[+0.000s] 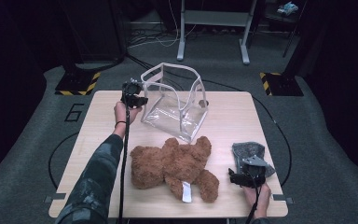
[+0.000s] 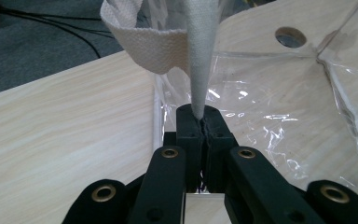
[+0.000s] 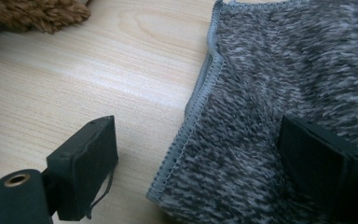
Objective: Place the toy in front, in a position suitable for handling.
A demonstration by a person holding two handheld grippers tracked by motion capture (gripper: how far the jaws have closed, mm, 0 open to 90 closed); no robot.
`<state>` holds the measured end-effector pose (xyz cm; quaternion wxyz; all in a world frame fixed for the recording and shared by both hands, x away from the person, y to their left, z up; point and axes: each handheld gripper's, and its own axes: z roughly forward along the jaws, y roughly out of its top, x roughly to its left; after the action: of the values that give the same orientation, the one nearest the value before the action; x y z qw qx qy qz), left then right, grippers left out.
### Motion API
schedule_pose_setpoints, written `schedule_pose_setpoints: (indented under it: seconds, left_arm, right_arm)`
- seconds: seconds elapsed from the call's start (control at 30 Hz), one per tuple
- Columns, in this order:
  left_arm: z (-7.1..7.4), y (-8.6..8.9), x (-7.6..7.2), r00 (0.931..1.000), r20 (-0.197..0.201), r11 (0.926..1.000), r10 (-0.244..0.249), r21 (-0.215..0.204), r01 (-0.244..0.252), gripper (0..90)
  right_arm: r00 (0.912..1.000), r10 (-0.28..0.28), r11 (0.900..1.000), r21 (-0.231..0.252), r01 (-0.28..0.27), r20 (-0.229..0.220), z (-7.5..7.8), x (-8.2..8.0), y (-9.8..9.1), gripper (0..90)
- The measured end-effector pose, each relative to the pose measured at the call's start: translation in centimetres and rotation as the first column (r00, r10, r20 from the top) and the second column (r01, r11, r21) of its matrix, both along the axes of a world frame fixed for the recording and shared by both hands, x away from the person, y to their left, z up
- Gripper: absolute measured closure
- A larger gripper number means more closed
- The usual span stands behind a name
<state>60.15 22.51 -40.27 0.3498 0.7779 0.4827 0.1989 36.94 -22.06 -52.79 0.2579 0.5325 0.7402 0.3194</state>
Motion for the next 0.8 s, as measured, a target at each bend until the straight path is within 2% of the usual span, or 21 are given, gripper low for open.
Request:
schedule_pose_setpoints:
  seconds: [0.1,0.57,0.8]
  left_arm:
    - [0.02,0.48,-0.20,1.0000,0.003,0.9999,0.006,0.015,-0.006,87.8]
    - [-0.05,0.54,-0.21,0.9986,0.017,0.9984,0.050,0.027,-0.050,87.7]
    - [-0.07,1.20,-0.29,0.9976,0.018,0.9971,0.067,0.034,-0.068,87.7]
  right_arm:
    - [1.0000,0.001,1.0000,-0.002,-0.001,-0.001,0.00,-0.01,0.01,11.6]
    - [1.0000,-0.002,1.0000,0.002,0.002,-0.001,0.00,-0.01,-0.02,11.8]
    - [1.0000,-0.003,1.0000,0.002,0.003,-0.002,0.00,-0.01,-0.03,11.8]
